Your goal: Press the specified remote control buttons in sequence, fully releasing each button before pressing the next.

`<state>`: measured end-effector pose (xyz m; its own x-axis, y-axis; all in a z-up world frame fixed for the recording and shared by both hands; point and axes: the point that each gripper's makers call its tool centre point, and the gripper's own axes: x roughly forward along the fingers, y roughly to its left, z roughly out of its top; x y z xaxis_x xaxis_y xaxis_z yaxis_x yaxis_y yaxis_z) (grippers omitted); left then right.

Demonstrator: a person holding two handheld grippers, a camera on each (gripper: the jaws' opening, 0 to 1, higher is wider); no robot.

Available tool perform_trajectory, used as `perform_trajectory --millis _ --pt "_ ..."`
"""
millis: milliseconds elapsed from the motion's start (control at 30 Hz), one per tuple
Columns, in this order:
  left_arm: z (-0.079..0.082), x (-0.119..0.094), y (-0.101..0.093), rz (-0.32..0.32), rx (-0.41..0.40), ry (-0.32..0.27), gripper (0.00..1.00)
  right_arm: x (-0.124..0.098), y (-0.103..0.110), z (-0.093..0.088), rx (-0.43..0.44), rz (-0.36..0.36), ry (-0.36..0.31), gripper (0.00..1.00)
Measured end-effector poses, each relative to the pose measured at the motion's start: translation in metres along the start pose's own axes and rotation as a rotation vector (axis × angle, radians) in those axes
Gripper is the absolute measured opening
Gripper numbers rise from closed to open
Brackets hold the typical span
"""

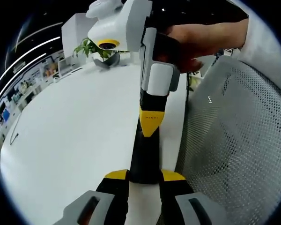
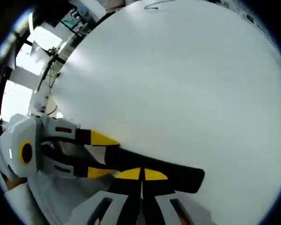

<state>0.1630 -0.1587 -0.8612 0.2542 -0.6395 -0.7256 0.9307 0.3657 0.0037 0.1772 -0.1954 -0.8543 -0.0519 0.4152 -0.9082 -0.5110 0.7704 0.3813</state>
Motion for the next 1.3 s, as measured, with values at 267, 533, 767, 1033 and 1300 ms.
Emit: perform_trajectory --millis 267,533,767,1033,1300 --pt "-0.001 0.0 0.0 0.002 -0.001 0.002 0.24 0.001 0.005 0.0 -0.002 0.036 -0.028 0.0" --pt "0.0 0.0 0.0 0.003 -0.008 0.0 0.24 0.006 0.013 0.003 -0.042 0.036 -0.02 0.0" --pt "0.0 -0.001 0.0 0.006 -0.009 0.001 0.24 0.006 0.011 0.004 -0.045 0.039 -0.029 0.0" --pt "0.0 0.0 0.001 0.013 -0.013 0.016 0.24 0.006 0.01 0.006 -0.076 0.001 -0.032 0.0" --pt "0.0 0.001 0.001 0.032 -0.045 0.037 0.25 0.004 0.012 0.006 -0.102 -0.03 -0.065 0.0"
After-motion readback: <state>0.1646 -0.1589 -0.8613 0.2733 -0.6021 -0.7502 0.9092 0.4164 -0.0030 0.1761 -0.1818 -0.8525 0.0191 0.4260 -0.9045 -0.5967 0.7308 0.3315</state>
